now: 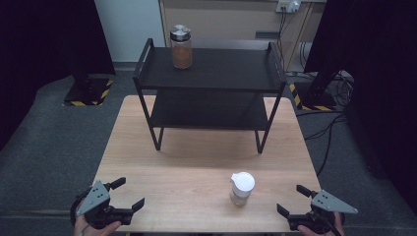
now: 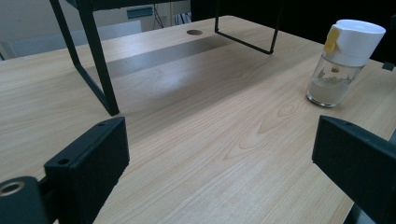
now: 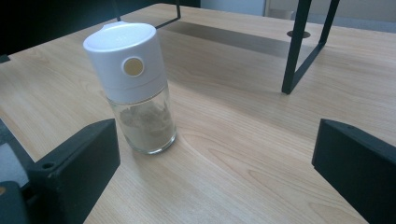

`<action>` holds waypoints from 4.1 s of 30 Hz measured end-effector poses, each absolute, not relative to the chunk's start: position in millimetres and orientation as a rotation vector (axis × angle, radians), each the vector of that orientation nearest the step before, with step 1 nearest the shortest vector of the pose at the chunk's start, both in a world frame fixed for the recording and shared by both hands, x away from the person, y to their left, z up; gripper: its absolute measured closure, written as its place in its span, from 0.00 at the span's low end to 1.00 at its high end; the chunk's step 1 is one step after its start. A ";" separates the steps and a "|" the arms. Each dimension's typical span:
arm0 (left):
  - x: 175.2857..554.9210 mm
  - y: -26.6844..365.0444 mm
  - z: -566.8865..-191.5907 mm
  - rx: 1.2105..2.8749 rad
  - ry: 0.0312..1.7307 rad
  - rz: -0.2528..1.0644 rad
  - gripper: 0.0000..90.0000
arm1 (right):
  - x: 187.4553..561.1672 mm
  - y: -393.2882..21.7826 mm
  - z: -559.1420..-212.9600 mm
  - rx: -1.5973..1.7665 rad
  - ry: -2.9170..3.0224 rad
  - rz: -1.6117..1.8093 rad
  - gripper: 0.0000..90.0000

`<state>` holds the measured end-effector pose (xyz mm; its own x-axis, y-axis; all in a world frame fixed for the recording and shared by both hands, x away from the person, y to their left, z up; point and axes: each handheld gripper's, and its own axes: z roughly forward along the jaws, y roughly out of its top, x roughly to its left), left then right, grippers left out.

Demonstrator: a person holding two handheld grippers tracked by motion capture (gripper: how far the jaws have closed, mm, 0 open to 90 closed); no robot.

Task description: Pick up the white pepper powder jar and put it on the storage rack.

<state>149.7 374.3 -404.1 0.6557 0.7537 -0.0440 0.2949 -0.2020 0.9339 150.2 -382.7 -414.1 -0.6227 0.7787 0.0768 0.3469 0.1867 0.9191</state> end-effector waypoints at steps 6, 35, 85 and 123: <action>151.7 372.1 -402.3 1.804 0.846 0.525 0.03 | 149.5 -381.4 -410.1 1.060 2.066 1.436 0.02; 165.9 365.8 -400.7 1.841 0.826 0.489 0.04 | 162.9 -352.3 -317.2 0.933 2.239 1.341 0.04; 167.9 364.2 -399.9 1.859 0.824 0.475 0.04 | 270.3 -285.9 -362.4 0.719 2.542 1.301 0.26; 168.4 363.8 -399.7 1.864 0.823 0.469 0.04 | 279.4 -278.2 -311.4 0.663 2.561 1.218 0.35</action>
<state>168.4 363.8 -399.7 0.6929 0.7198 -0.0419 0.3302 -0.2651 0.9059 279.4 -278.2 -311.4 -0.8715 0.4902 -0.0116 0.3004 0.5524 0.7776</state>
